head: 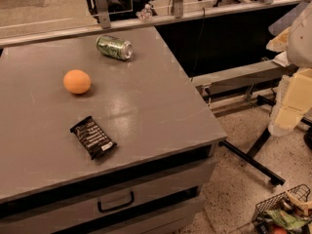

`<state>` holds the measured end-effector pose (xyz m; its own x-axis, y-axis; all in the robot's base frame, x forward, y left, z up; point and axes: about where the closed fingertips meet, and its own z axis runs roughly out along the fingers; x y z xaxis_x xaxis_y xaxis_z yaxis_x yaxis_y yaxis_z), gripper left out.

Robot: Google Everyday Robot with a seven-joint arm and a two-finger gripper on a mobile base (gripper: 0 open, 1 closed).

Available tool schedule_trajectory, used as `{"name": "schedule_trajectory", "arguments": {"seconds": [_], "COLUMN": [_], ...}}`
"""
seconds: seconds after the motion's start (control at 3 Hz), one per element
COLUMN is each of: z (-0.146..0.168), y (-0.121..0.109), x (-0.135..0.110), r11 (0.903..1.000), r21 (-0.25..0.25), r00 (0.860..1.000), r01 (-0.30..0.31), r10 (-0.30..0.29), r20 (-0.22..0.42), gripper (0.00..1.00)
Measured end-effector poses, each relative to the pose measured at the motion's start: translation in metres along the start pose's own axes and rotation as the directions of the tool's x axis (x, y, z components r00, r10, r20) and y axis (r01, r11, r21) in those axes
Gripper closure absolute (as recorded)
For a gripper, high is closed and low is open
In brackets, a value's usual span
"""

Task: Move green can near rxbar chocolate

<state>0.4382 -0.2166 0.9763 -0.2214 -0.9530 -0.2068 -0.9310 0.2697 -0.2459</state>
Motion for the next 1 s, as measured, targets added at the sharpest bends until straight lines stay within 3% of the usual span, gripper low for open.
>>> {"name": "schedule_trajectory", "arguments": {"seconds": [0.33, 0.67, 1.0], "z": [0.000, 0.002, 0.019], "y": [0.000, -0.009, -0.039], "x": [0.000, -0.014, -0.056], "r11": [1.0000, 0.9999, 0.9975], "r21": [0.000, -0.003, -0.006], "r00": [1.000, 0.996, 0.918], "r01": [0.000, -0.014, -0.070], "r10": [0.000, 0.015, 0.067], "r20": [0.000, 0.092, 0.391], "gripper": [0.00, 0.00, 0.00]}}
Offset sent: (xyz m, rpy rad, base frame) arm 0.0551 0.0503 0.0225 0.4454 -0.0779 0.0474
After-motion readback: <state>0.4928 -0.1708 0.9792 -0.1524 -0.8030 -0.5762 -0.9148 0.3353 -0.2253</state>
